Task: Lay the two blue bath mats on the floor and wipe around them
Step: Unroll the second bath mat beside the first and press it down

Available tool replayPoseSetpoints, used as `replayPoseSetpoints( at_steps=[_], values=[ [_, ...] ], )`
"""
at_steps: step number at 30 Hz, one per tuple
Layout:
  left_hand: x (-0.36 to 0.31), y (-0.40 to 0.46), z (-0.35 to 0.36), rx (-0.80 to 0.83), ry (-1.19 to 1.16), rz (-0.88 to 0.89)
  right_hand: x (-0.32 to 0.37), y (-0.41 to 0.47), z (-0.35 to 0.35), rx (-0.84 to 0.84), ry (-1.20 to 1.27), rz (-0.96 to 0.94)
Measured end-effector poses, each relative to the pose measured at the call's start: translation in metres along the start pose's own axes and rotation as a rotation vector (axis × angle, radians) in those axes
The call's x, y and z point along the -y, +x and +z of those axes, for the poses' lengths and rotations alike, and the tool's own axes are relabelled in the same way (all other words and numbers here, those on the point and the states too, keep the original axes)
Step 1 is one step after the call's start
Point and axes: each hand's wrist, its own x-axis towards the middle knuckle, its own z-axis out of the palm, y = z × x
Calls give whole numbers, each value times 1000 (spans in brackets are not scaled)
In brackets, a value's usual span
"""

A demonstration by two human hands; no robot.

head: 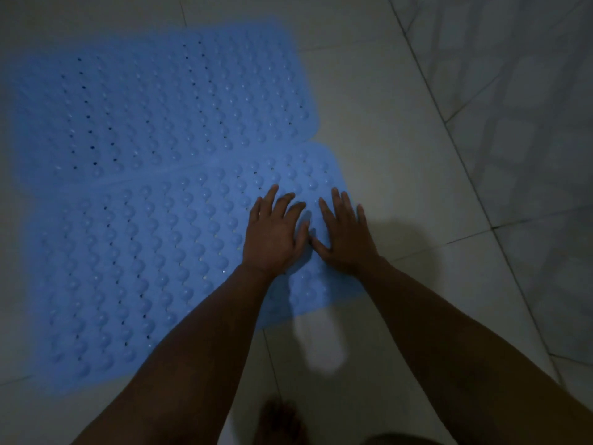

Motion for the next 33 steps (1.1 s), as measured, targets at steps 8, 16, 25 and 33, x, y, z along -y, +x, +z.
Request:
replayPoseSetpoints(
  at_steps=[8, 16, 25, 33],
  values=[
    [5, -11, 4, 15, -26, -51, 1, -31, 39, -108, -84, 45],
    [14, -25, 23, 83, -24, -46, 0, -33, 46, -203, -23, 44],
    [0, -40, 21, 77, -22, -71, 3, -25, 45, -344, 21, 68],
    [-45, -43, 74, 274, 64, -24, 7, 52, -4, -493, 137, 230]
  ],
)
